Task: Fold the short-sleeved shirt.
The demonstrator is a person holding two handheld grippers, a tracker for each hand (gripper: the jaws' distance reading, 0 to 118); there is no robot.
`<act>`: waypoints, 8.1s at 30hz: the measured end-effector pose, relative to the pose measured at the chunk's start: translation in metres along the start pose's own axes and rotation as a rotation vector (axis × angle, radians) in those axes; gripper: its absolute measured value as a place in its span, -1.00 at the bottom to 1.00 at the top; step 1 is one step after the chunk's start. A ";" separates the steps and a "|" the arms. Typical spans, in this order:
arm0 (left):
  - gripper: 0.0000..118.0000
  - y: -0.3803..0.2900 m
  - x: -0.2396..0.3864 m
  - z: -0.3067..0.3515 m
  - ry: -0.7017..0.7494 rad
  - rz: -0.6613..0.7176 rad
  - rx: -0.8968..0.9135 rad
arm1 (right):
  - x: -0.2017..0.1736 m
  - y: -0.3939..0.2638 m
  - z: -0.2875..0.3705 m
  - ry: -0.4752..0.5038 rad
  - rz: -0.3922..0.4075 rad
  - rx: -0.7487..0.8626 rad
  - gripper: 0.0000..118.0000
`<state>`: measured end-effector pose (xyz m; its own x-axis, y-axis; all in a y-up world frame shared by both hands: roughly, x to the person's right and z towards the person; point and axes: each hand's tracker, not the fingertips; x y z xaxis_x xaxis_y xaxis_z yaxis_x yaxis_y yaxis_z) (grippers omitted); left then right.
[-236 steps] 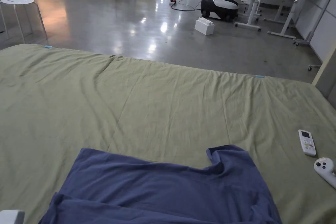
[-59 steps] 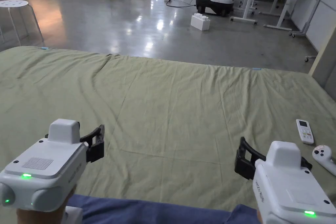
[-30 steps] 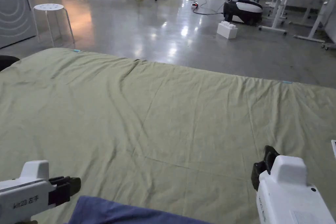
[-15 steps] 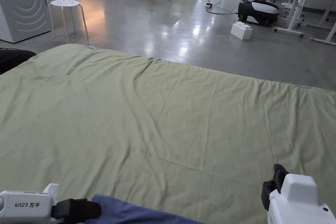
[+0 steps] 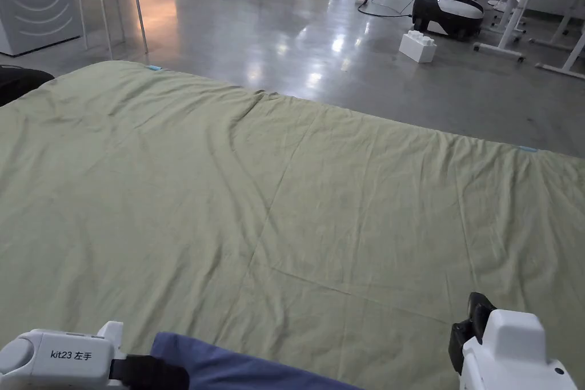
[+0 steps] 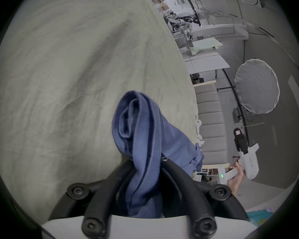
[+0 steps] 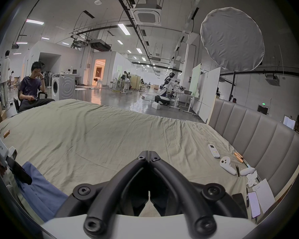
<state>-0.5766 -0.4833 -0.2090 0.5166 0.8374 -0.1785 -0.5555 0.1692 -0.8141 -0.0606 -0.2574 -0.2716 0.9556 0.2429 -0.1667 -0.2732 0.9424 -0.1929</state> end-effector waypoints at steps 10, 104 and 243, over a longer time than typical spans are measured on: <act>-0.86 -0.005 0.062 0.042 0.103 -0.110 0.036 | 0.002 -0.001 0.000 0.011 0.012 0.002 -0.99; 0.42 -0.098 0.210 -0.058 0.218 -0.268 0.016 | 0.050 -0.033 0.022 -0.006 -0.089 -0.061 -0.99; -0.93 -0.074 0.315 -0.021 0.520 -0.829 0.851 | 0.051 0.010 0.013 -0.053 -0.145 0.075 -0.99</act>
<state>-0.3593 -0.2430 -0.2167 0.9881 0.0580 -0.1423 -0.0879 0.9728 -0.2143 -0.0133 -0.2326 -0.2700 0.9895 0.1125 -0.0910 -0.1244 0.9826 -0.1379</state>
